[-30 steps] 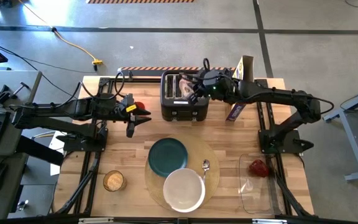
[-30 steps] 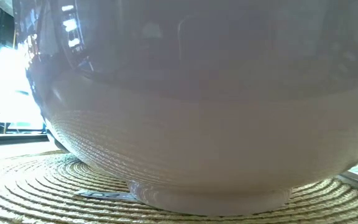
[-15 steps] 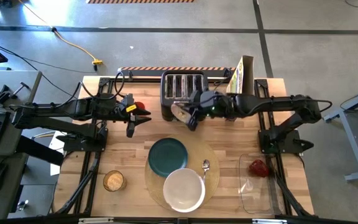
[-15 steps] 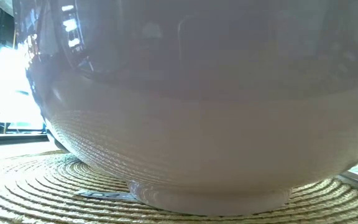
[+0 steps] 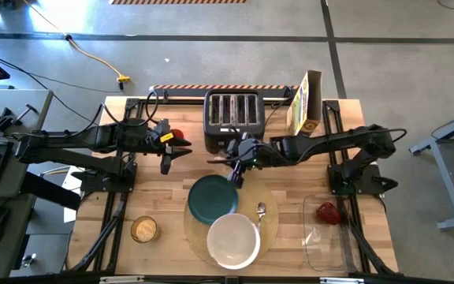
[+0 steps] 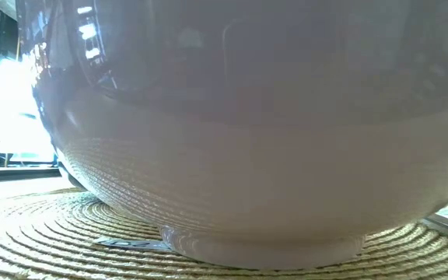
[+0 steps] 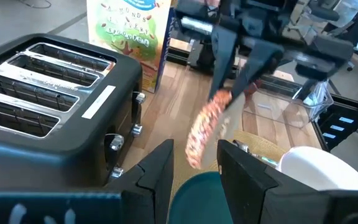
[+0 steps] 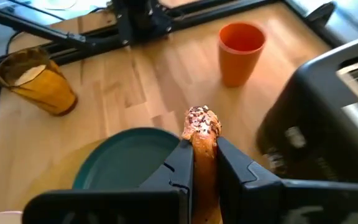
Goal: Arrange a breakfast setting
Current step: Put the bagel on the green plate
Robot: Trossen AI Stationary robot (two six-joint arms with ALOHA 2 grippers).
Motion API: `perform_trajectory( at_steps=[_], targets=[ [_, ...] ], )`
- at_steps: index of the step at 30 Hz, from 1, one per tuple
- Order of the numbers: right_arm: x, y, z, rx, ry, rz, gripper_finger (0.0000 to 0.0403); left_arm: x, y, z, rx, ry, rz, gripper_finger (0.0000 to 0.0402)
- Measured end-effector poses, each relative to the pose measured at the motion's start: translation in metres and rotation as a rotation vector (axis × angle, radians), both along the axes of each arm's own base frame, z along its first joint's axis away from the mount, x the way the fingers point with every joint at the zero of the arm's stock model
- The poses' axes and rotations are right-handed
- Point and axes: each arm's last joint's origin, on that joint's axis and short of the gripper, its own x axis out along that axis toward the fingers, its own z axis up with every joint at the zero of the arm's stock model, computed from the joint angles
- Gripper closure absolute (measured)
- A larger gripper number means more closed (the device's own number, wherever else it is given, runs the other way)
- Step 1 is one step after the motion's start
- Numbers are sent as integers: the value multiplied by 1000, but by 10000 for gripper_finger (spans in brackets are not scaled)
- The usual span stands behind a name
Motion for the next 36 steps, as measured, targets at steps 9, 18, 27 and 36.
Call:
perform_trajectory(
  at_steps=[9,18,27,36],
  targets=[
    [25,8,-32,122,26,80,384,0,0,0,5,2,-2,289],
    [43,14,-59,211,46,154,384,0,0,0,5,1,-2,289],
    [58,17,-82,260,48,208,384,0,0,0,6,2,-3,289],
    [73,21,-104,311,12,279,384,0,0,0,7,2,-3,289]
  ],
)
